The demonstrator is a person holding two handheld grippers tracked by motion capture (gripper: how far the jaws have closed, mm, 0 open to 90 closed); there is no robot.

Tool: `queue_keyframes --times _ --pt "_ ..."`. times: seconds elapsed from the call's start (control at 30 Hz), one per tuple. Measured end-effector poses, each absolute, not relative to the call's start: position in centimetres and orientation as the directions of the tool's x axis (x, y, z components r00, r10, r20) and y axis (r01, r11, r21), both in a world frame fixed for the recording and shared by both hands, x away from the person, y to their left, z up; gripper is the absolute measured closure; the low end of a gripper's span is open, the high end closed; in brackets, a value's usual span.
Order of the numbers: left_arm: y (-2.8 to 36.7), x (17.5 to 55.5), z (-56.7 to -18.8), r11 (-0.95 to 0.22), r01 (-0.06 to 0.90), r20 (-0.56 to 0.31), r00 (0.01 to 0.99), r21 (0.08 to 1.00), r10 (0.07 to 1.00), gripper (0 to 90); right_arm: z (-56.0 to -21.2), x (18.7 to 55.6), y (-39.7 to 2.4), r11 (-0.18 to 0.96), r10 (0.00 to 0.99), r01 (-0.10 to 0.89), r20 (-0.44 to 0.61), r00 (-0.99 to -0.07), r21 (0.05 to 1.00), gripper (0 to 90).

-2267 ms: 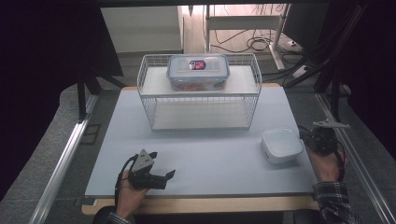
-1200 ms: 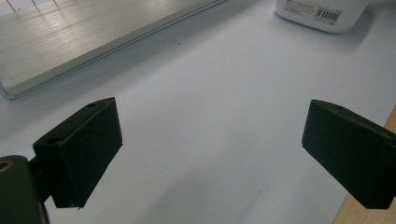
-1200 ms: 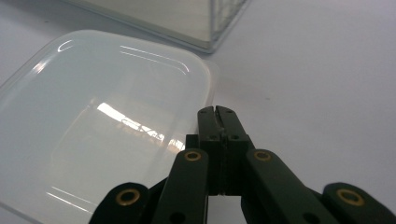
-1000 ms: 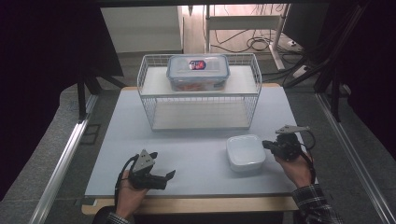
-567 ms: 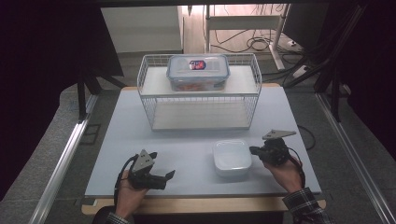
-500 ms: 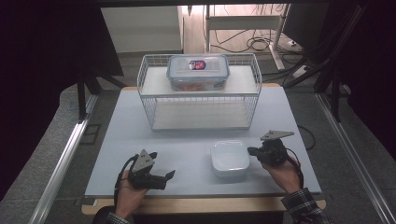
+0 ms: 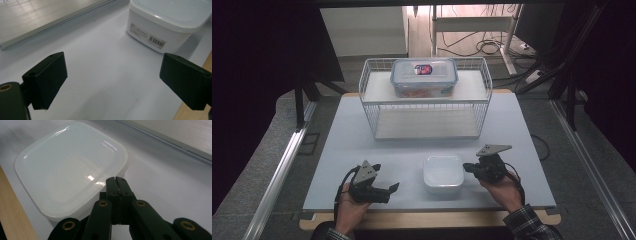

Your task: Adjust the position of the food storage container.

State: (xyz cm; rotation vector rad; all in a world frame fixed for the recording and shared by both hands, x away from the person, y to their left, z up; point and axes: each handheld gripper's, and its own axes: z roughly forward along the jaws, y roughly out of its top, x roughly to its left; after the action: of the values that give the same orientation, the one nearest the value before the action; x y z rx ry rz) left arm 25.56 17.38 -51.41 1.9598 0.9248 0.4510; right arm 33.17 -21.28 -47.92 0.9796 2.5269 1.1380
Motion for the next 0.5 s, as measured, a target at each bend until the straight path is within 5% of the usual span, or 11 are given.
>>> queue_keyframes --times 0.33,0.5 --pt "17.5 25.7 -51.5 -0.318 0.439 -0.058 0.657 0.84 0.752 6.9 -48.1 32.8 -19.8 0.504 0.607 0.46 0.08 -0.791 0.731 88.3" --pt "17.6 25.9 -51.8 -0.312 0.442 -0.075 0.666 0.841 0.742 5.9 -48.1 32.5 -20.8 0.511 0.63 0.441 0.028 -0.776 0.738 72.0"
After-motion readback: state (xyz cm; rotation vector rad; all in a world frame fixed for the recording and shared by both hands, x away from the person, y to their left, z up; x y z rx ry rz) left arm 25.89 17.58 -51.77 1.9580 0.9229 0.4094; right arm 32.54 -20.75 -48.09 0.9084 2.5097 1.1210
